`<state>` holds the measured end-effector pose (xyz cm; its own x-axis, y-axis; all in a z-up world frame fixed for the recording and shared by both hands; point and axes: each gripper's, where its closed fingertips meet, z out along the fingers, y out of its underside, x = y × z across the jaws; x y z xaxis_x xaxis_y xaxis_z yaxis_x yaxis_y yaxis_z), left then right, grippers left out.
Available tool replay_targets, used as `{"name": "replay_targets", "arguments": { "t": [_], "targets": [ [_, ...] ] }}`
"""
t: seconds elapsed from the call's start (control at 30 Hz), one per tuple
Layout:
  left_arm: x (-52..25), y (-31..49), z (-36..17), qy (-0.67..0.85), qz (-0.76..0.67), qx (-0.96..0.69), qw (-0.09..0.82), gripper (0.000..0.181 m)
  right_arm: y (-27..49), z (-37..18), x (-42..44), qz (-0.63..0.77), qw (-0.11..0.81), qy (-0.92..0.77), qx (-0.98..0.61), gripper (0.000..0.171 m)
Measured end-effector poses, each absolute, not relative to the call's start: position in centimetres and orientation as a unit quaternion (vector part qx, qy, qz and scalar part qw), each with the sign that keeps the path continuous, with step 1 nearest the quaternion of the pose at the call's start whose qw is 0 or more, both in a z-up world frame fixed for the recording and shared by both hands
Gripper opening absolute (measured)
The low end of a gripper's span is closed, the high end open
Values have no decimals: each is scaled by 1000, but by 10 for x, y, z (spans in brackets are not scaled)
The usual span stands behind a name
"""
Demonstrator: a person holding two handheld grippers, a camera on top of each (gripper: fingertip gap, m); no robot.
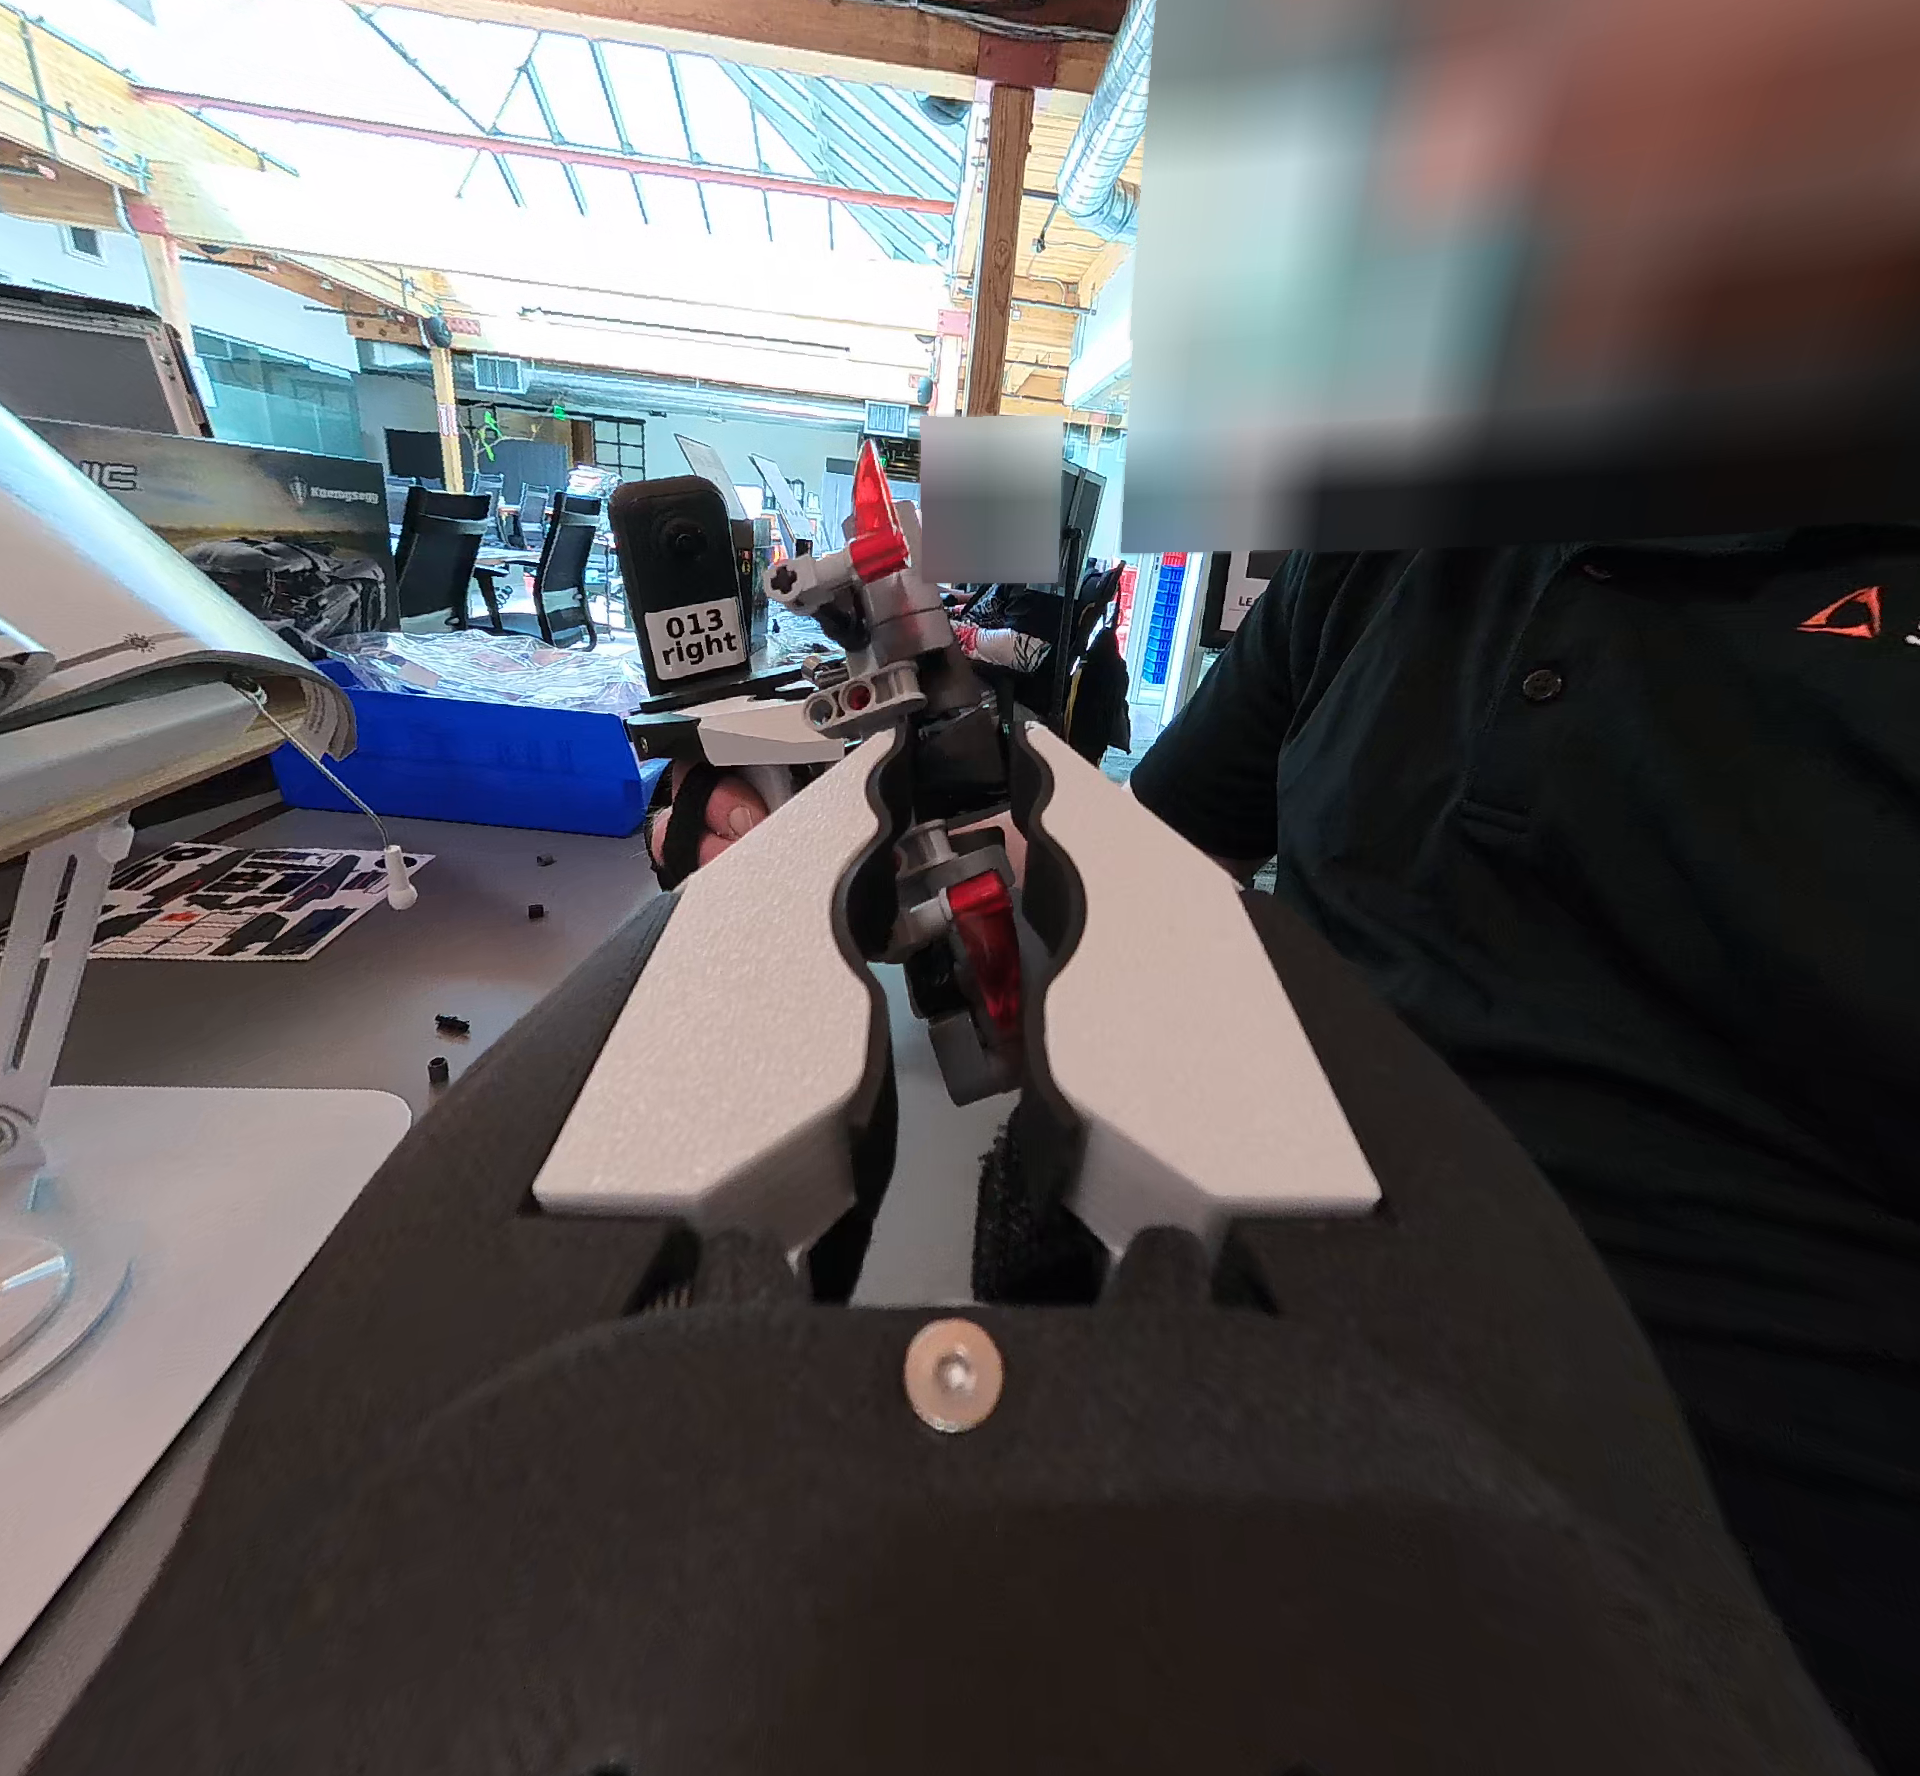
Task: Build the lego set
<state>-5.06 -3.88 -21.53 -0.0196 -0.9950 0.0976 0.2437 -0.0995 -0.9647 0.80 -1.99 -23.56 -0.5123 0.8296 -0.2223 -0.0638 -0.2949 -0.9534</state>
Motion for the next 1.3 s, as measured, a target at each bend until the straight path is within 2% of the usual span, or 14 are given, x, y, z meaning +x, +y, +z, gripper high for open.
{"name": "replay_targets", "arguments": {
  "t": [0.57, 0.93, 1.1, 1.3],
  "targets": [
    [-94, -56, -214, 423, -520, -505, 543, 16, -16, -254, -9, 700, 299, -502, -412, 5],
    [-116, -43, -254, 424, -411, -614, 524, 15, -33, -248, -26, 673, 294, -498, -461, 5],
    [-123, -32, -276, 412, -370, -672, 491, 15, -41, -253, -29, 673, 293, -479, -482, 5],
    [-121, -18, -292, 347, -415, -730, 418, 15, -51, -266, -28, 678, 282, -455, -504, 4]
  ]
}}
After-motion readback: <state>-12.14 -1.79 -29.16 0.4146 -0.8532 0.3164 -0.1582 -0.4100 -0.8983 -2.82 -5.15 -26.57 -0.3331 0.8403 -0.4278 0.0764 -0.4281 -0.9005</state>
